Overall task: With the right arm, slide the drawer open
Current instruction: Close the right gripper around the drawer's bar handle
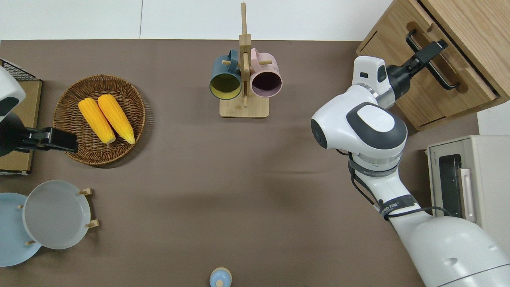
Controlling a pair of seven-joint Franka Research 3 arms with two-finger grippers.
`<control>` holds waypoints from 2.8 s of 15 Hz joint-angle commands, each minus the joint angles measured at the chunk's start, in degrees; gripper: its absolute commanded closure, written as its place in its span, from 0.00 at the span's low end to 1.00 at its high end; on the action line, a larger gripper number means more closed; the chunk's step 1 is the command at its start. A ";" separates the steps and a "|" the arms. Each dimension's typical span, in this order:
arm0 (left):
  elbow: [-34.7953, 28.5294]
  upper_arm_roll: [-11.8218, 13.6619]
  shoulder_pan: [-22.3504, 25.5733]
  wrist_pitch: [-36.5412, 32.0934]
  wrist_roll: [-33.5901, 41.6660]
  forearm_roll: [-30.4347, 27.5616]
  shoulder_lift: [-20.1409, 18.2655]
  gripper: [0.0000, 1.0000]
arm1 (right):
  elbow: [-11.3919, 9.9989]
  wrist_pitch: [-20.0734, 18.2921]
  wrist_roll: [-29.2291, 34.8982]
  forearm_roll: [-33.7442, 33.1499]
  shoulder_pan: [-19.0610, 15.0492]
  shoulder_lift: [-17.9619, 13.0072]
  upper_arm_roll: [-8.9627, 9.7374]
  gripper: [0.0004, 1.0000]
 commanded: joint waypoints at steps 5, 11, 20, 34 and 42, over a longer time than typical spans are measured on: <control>1.40 -0.40 0.31 -1.13 0.56 0.98 0.65 0.01 | -0.65 -0.01 1.84 -2.99 -0.18 1.04 0.27 0.89; 1.40 -0.40 0.31 -1.13 0.56 0.98 0.74 0.01 | -0.65 -0.98 1.14 -2.91 0.44 1.22 0.27 1.00; 1.40 -0.40 0.31 -1.13 0.56 0.98 0.65 0.01 | -0.65 -4.50 -0.53 -2.29 2.81 1.13 0.53 1.00; 1.40 -0.40 0.31 -1.13 0.56 0.98 0.65 0.01 | -0.65 -4.58 -0.71 -1.76 3.34 1.13 0.71 0.57; 1.49 -0.40 0.31 -1.13 0.56 0.98 0.65 0.01 | -0.65 -4.58 -1.14 -1.41 3.34 1.04 0.71 0.97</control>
